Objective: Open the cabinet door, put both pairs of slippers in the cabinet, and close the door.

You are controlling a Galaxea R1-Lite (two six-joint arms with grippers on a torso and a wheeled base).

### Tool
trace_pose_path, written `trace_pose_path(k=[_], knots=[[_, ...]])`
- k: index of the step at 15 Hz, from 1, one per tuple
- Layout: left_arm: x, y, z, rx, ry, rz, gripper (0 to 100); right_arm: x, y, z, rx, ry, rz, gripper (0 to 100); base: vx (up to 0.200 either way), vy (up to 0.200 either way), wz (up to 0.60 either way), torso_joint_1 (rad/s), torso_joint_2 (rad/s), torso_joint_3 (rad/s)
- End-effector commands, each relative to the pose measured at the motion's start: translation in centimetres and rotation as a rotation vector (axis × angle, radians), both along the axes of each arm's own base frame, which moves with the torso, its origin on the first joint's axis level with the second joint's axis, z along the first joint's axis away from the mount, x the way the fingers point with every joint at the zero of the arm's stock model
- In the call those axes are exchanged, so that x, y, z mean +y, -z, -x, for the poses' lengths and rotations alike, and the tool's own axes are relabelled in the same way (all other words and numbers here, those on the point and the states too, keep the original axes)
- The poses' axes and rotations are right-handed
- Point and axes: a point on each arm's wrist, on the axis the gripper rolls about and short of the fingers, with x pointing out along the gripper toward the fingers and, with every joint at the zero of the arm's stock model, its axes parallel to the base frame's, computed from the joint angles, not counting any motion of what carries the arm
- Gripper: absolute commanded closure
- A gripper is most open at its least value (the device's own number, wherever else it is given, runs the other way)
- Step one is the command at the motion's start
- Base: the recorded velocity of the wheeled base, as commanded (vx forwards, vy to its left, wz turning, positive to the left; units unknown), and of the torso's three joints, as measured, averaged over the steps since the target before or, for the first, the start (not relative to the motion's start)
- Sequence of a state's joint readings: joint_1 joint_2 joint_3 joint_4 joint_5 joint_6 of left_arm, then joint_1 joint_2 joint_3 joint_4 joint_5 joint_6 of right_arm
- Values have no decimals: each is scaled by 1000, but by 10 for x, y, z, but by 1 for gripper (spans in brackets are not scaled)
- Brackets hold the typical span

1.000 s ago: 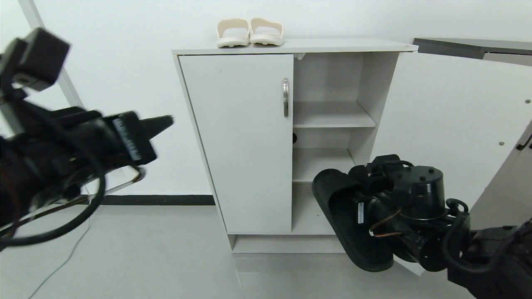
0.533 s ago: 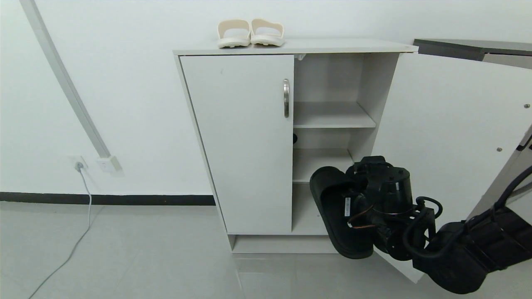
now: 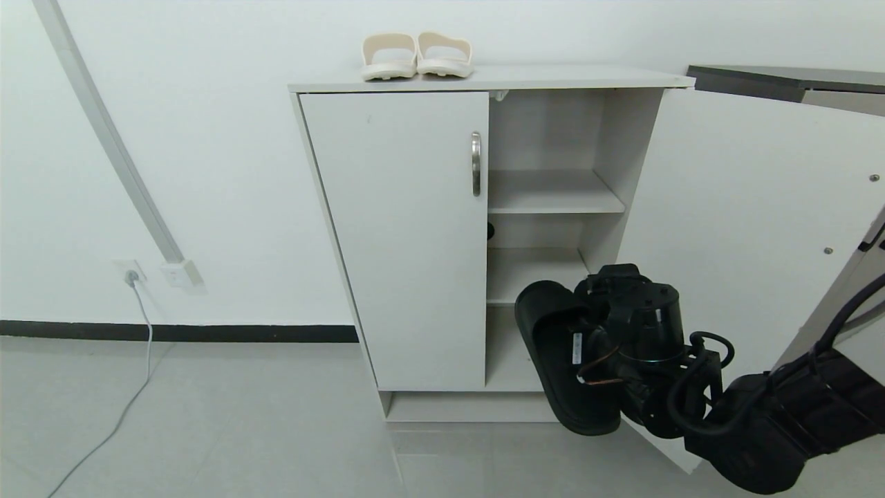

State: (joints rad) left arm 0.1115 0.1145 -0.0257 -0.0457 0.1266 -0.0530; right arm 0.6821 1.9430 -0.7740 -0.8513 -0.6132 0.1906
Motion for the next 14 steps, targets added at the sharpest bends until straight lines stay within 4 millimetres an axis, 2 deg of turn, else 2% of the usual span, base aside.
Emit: trace_pose_path(k=[1,2,8,9,13,14], knots=[[-1,8,1,3,49,16,100,-1,1,2,6,-2,7,100,0,0,0,0,0,0],[-2,13,1,56,86,27,100,-1,1,3,6,-4,8,100,0,0,0,0,0,0],[-3,12,1,39,190,11,100,0,3,2,9,-4,13,100,0,0,0,0,0,0],[-1,13,4,7,309,7,100,0,3,2,10,-5,15,100,0,0,0,0,0,0],[0,14,7,-45,173,9,100,1,8,1,21,-4,21,100,0,0,0,0,0,0],[0,14,7,-44,187,6,100,1,10,0,24,-3,24,100,0,0,0,0,0,0]])
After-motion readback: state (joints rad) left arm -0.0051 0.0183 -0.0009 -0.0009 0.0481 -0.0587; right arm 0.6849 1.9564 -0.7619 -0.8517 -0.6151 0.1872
